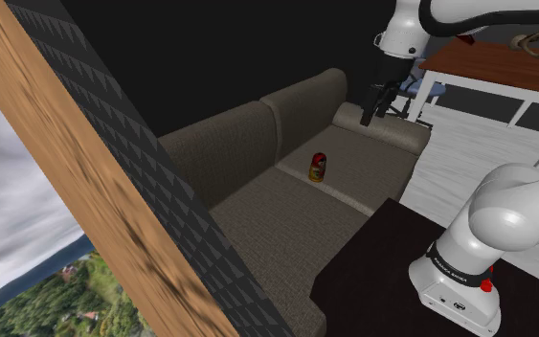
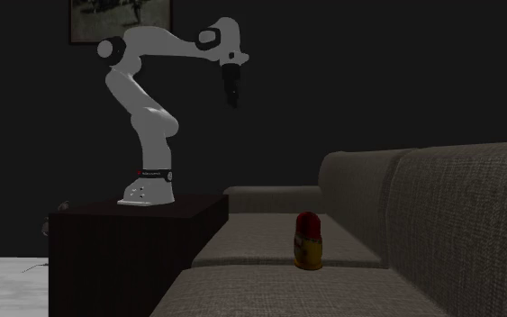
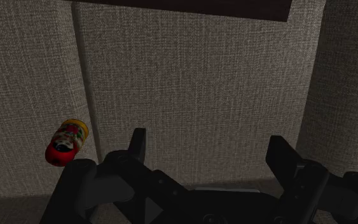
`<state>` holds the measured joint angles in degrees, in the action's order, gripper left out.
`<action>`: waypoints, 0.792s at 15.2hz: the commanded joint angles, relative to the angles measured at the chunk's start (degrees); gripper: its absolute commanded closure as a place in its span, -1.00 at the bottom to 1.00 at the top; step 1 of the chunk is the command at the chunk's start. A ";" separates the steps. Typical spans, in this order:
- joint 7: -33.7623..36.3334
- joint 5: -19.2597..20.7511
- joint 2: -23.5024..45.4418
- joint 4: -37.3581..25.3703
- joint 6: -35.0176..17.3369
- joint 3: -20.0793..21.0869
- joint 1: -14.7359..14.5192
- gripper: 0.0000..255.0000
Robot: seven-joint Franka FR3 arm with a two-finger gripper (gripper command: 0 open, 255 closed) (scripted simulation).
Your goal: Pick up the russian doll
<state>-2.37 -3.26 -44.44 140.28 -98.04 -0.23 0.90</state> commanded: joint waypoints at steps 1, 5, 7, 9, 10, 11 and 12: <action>0.00 0.00 0.00 0.00 0.00 0.00 0.00 -1.00; -1.51 1.28 4.09 3.41 -8.57 -1.66 1.30 -1.00; -2.25 1.82 6.68 4.64 -12.93 -2.53 1.93 -1.00; -2.98 2.30 9.61 5.53 -17.31 -3.44 2.52 -1.00; -3.36 2.50 11.20 5.84 -19.49 -3.89 2.81 -1.00; -3.74 2.67 12.86 6.07 -21.66 -4.35 3.07 -1.00; -4.12 2.81 14.60 6.22 -23.83 -4.82 3.33 -1.00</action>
<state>-6.33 -0.56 -31.07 145.98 -119.66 -4.78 4.03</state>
